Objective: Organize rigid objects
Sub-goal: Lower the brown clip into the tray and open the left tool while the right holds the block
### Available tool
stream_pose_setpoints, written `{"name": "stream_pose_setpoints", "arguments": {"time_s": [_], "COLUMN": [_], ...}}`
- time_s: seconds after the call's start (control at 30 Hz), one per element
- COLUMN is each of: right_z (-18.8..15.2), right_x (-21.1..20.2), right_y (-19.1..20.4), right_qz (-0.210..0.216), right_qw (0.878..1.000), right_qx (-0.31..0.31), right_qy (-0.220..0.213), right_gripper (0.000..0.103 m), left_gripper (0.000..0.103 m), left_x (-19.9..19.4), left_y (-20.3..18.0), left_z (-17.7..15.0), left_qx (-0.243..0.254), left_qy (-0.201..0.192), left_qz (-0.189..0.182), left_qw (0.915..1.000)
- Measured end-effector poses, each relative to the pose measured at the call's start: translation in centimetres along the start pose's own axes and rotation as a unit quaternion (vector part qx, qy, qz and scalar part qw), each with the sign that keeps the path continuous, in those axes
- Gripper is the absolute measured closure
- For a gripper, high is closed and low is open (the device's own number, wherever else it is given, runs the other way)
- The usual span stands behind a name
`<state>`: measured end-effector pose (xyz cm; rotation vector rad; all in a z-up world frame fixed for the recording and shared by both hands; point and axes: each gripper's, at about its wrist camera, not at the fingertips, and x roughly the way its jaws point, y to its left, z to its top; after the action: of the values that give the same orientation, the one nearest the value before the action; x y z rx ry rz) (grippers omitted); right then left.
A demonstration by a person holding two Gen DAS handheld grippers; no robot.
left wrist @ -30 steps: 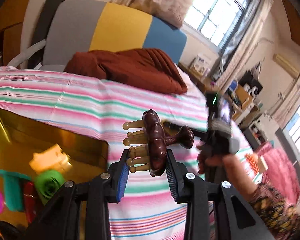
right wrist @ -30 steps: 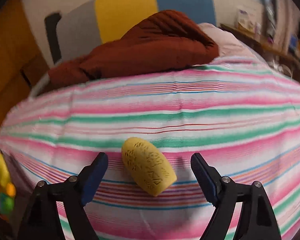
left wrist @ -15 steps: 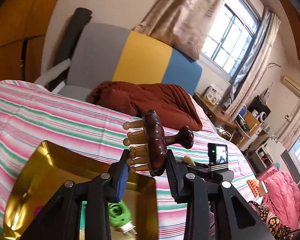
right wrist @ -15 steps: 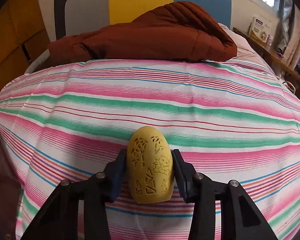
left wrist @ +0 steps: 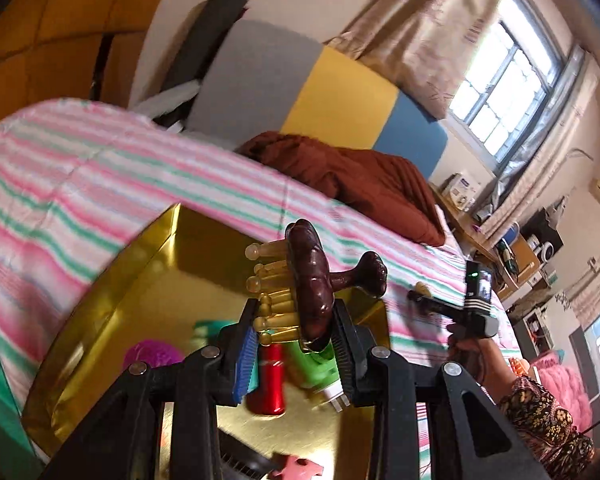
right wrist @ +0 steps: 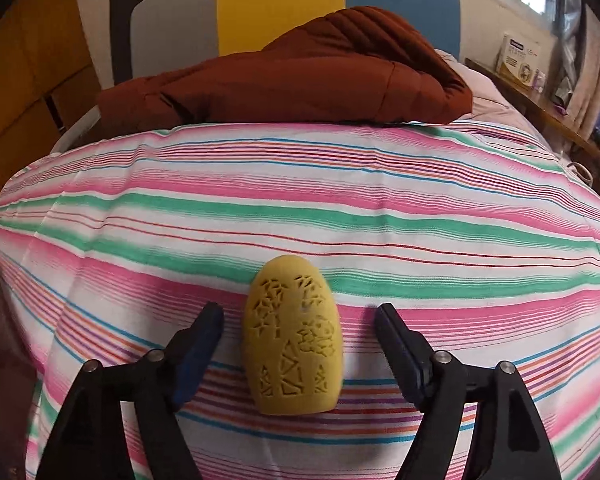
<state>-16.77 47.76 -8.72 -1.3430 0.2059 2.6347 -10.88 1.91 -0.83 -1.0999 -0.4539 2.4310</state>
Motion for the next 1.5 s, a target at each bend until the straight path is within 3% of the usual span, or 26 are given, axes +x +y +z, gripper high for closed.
{"name": "stream_pose_setpoints", "arguments": {"time_s": [0.1,0.4,0.57,0.7,0.8,0.9,1.03,1.17,1.3,1.5], "right_z": [0.0,-0.2,-0.2,-0.4,0.2,0.6,0.5,0.2,0.4,0.6], "right_x": [-0.2,-0.1,-0.2,-0.2,-0.5,-1.6,-0.9,0.0,-0.2,-0.3], "right_y": [0.7,0.8,1.1,1.9,1.7,0.7,-0.9,-1.3,-0.8,-0.5], "right_qz": [0.005,0.01,0.036,0.031,0.026,0.024,0.018,0.013,0.014,0.007], "right_qw": [1.0,1.0,0.999,0.999,0.998,0.999,1.0,1.0,0.999,0.999], "right_qx": [-0.014,-0.01,-0.018,-0.041,-0.044,-0.036,-0.01,-0.011,-0.012,0.0], "right_qy": [0.001,0.0,0.003,0.003,0.026,0.003,0.012,0.021,0.028,0.04], "right_gripper": [0.03,0.03,0.021,0.02,0.022,0.022,0.023,0.034,0.056,0.059], "left_gripper": [0.069,0.069,0.069,0.069,0.069,0.069,0.069,0.069,0.069,0.059], "left_x": [1.1,4.4,6.7,8.1,8.7,9.5,10.4,10.6,10.6,9.9], "left_y": [1.2,2.8,3.2,3.9,4.6,5.2,5.9,6.0,6.1,6.1], "left_z": [-0.5,0.6,1.8,2.4,2.7,2.8,2.7,2.8,2.9,2.9], "left_qx": [-0.01,-0.039,-0.058,-0.073,-0.081,-0.084,-0.092,-0.094,-0.092,-0.097], "left_qy": [0.013,0.027,0.041,0.055,0.062,0.077,0.091,0.091,0.092,0.09], "left_qz": [0.009,0.059,0.083,0.096,0.109,0.117,0.124,0.123,0.131,0.14], "left_qw": [0.9998,0.9972,0.994,0.9912,0.9889,0.9865,0.9837,0.9837,0.9829,0.9814]}}
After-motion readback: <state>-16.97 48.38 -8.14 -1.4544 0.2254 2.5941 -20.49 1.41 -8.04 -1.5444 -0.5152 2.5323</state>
